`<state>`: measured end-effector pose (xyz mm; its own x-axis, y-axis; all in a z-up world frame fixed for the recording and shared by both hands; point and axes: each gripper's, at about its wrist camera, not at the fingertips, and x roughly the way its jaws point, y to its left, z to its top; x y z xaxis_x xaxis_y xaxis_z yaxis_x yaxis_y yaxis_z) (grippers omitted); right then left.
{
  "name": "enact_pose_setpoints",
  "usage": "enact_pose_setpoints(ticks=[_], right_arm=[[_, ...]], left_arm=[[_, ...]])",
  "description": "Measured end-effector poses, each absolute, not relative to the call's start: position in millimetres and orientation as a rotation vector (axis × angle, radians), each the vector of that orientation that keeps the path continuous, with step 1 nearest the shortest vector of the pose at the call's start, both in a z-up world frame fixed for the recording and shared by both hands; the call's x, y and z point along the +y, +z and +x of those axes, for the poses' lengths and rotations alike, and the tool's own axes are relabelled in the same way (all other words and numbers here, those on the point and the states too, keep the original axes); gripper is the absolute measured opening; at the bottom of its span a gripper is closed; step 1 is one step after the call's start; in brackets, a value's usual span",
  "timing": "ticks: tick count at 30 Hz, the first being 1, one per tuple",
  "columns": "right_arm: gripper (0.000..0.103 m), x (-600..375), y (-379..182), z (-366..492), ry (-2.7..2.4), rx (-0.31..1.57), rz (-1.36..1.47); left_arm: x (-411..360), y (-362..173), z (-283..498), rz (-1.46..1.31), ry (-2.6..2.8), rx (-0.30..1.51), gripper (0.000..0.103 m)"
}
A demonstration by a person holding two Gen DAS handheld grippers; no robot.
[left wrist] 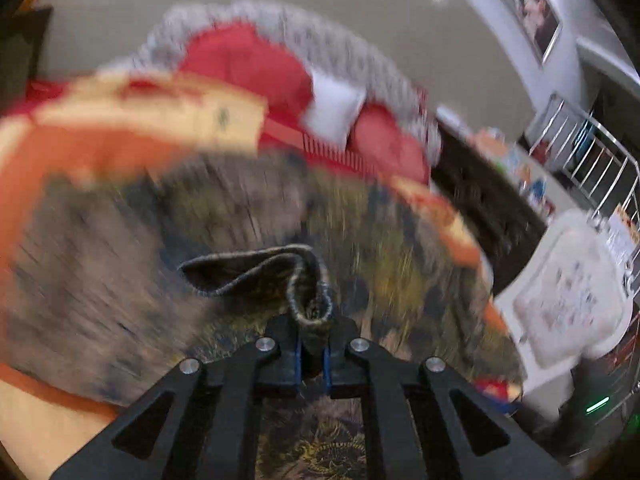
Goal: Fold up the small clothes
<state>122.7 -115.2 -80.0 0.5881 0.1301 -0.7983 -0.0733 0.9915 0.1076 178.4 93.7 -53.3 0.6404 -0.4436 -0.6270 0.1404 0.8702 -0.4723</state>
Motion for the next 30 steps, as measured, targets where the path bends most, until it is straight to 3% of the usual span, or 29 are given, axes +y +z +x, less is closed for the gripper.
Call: enact_pose_setpoints(ticks=[3,6,9,16,22,30], right_arm=[[0.083,-110.6,-66.7,131.2,0.148,0.895,0.044],[0.083,-107.7,-61.8,144.5,0.192,0.872,0.069],[0.081,-108.4,-68.4,157.2,0.300,0.873,0.205],[0.070,-86.2,-91.6,181.7,0.491,0.857,0.379],[0.068,-14.2,-71.7,193.0,0.708,0.768,0.070],[0.035,34.0,-98.8,211.3,0.729,0.852,-0.200]], left_arm=[[71.0,-94.9,178.3,-0.370,-0.370,0.911,0.026],[71.9,-101.0,158.9,-0.390,-0.422,0.925,0.052],[82.0,-96.5,129.9,-0.372,-0.426,0.916,0.065],[114.1,-92.8,75.5,-0.268,-0.274,0.820,0.065],[132.6,-99.8,79.7,-0.361,-0.188,0.818,0.065],[132.7,-101.2,84.8,-0.383,-0.185,0.821,0.065]])
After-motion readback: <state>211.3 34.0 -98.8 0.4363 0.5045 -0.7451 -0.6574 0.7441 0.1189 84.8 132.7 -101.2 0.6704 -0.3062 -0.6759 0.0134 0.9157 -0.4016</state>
